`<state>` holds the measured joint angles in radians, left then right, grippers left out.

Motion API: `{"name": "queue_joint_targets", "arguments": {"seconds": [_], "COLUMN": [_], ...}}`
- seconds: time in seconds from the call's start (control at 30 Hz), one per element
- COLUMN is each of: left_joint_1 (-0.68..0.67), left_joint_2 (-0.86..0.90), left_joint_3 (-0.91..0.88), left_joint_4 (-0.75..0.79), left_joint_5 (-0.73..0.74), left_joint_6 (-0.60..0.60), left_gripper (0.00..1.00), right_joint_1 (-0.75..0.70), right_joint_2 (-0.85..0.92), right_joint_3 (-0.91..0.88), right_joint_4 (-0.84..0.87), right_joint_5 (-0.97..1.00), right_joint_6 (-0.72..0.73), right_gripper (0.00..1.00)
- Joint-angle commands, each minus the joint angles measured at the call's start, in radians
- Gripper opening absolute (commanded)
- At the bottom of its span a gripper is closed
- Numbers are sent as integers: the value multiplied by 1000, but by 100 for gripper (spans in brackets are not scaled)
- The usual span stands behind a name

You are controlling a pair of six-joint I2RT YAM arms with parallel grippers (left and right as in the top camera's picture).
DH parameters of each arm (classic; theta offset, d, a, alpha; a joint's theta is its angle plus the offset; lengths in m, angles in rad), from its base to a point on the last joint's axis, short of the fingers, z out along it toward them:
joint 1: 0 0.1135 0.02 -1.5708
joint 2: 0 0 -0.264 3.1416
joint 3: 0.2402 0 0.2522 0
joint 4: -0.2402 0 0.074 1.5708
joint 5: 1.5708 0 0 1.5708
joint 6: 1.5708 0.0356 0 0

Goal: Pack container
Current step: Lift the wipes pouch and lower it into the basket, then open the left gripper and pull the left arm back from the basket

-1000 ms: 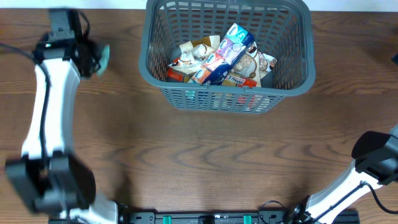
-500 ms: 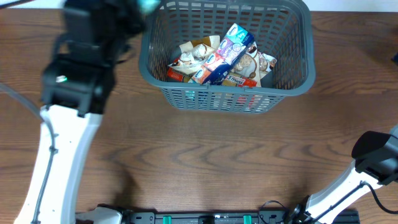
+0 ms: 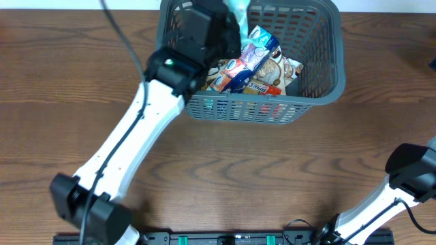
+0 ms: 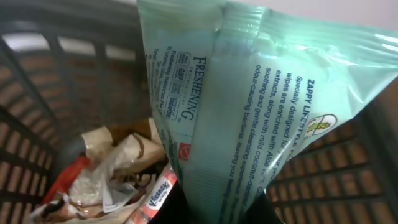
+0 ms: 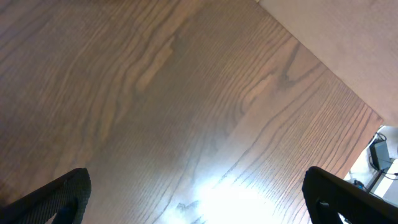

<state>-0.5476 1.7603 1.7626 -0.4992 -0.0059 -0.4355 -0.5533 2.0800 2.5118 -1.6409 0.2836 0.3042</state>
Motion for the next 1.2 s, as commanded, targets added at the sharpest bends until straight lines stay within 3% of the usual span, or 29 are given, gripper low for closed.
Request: {"name": "queue_joint_targets", "arguments": {"seconds": [0.0, 0.2, 0.23, 0.33, 0.47, 0.63, 0.8, 1.17], "left_joint_1": [0, 4, 4, 8, 15, 41, 79, 108], "left_joint_2": [44, 134, 144, 156, 151, 137, 71, -323], "left_joint_3": [5, 5, 5, 5, 5, 5, 6, 6], "left_joint_4": [-4, -23, -27, -30, -16, -15, -16, -96], "left_joint_5": [-4, -6, -6, -6, -10, -10, -27, -331], "left_joint_6": [24, 43, 43, 43, 76, 84, 84, 121], "left_gripper": [6, 8, 13, 43, 60, 69, 71, 77], "right_joint_1": [-6, -6, -6, -6, -6, -6, -6, -6], "right_joint_2": [-13, -13, -13, -13, -13, -13, -13, -13], "right_joint_3": [-3, -3, -3, -3, -3, -3, -3, -3], "right_joint_4": [-1, -1, -1, -1, -1, -1, -1, -1], "right_joint_5": [4, 3, 3, 4, 4, 3, 4, 4], "right_joint_6": [13, 13, 14, 14, 13, 13, 14, 13], "right_gripper": [99, 99, 99, 99, 99, 99, 99, 99]}}
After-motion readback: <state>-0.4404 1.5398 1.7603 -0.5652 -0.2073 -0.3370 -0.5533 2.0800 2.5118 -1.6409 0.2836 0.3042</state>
